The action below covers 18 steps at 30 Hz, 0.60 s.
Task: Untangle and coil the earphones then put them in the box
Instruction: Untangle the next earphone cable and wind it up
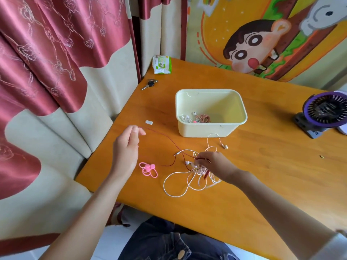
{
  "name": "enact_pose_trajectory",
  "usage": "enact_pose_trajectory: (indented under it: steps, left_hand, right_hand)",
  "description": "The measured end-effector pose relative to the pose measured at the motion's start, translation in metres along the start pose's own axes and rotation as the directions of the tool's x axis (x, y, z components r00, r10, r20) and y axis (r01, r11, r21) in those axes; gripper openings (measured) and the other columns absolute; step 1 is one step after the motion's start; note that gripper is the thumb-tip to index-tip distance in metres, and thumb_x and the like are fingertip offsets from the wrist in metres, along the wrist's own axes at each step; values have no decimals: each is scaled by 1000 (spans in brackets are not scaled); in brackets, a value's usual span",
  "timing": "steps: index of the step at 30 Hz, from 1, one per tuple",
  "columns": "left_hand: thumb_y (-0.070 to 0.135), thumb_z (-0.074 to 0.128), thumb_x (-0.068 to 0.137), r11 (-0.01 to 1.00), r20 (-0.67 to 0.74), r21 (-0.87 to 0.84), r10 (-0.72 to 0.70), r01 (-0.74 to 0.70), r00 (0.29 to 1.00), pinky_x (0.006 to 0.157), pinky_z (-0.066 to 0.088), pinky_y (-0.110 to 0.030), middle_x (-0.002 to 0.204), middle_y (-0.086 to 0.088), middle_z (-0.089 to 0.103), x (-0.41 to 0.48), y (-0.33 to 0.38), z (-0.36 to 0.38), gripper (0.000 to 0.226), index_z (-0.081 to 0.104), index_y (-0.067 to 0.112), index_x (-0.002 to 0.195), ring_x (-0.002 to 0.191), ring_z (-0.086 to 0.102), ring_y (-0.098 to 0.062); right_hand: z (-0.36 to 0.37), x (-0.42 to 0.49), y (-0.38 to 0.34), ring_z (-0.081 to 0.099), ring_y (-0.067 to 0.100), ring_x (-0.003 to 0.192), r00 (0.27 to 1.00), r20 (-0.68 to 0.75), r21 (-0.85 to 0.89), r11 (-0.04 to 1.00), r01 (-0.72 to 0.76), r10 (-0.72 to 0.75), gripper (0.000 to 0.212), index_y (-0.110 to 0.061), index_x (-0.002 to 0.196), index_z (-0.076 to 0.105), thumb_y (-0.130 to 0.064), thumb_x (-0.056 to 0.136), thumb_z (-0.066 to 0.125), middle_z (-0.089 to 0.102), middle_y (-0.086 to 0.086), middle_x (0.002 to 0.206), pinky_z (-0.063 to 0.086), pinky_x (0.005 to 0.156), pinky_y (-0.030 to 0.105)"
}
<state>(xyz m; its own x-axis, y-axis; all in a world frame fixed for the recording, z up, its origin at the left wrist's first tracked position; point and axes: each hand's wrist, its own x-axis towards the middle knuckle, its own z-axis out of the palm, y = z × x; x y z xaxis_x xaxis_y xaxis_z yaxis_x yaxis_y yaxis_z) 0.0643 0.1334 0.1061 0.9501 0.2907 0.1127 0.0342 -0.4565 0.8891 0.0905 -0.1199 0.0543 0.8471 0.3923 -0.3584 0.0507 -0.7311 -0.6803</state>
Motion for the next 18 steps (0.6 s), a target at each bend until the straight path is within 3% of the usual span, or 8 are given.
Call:
enact_pose_trajectory:
  steps: [2, 4, 6, 8, 10, 12, 14, 18]
  left_hand:
    - [14, 33, 101, 954, 97, 281, -134, 102, 986, 66, 41, -23, 83, -1, 63, 0, -25, 2, 32, 65, 14, 101, 81, 57, -18]
    - [11, 38, 99, 871, 162, 482, -190, 90, 968, 91, 40, -28, 120, -11, 59, -8, -40, 6, 31, 59, 7, 121, 113, 51, -25]
    - [9, 43, 98, 892, 188, 452, -112, 16, 976, 100, 36, -29, 131, -5, 50, -26, -35, 19, 34, 52, 9, 130, 122, 44, -20]
    - [10, 44, 97, 945, 257, 308, 29, -110, 966, 102, 36, -24, 129, 3, 49, -47, -16, 36, 34, 50, 13, 131, 120, 43, -9]
    - [14, 42, 98, 959, 436, 209, 84, -192, 896, 100, 35, -19, 128, 6, 49, -69, 1, 58, 34, 47, 17, 132, 118, 44, -4]
    - [22, 39, 100, 977, 602, 188, -32, -103, 798, 91, 34, -13, 127, 7, 49, -88, 10, 79, 34, 42, 23, 134, 115, 47, -6]
    - [29, 35, 101, 979, 642, 183, -190, 93, 743, 80, 39, -20, 114, 5, 55, -100, 11, 94, 26, 46, 23, 124, 103, 53, -14]
    - [33, 38, 100, 947, 589, 319, -237, 47, 773, 54, 33, -21, 80, 6, 53, -106, 3, 100, 24, 53, 15, 101, 67, 48, -8]
  right_hand:
    - [-1, -9, 2, 52, 17, 76, 1000, 6, -86, 996, 23, -22, 16, -18, 87, 66, -24, 94, 53, 59, -5, 78, 43, 73, 34]
    - [0, -17, 2, 47, 14, 84, 996, 25, -199, 976, 88, -85, 18, -17, 93, 66, -28, 95, 51, 53, -9, 80, 43, 77, 33]
    - [2, -26, 0, 47, 14, 94, 990, 71, -283, 949, 138, -123, 24, -16, 100, 66, -31, 97, 47, 57, -3, 91, 41, 80, 29]
    - [6, -32, -1, 49, 15, 101, 984, 95, -307, 935, 176, -154, 28, -15, 105, 66, -33, 97, 46, 60, 1, 101, 42, 82, 28]
    - [11, -38, -4, 49, 16, 103, 973, 111, -298, 927, 226, -202, 28, -14, 106, 65, -32, 97, 46, 60, 3, 103, 40, 82, 28]
    - [16, -43, -6, 50, 20, 101, 961, 126, -279, 920, 273, -247, 25, -12, 106, 63, -27, 98, 45, 59, 6, 103, 41, 82, 30]
    - [22, -48, -1, 51, 22, 100, 951, 116, -249, 919, 307, -286, 19, -11, 105, 59, -22, 98, 46, 59, 6, 102, 44, 82, 33]
    - [27, -56, 18, 61, 21, 84, 976, 83, -44, 977, 206, -202, 19, -18, 109, 49, -23, 92, 57, 60, 4, 99, 50, 75, 35]
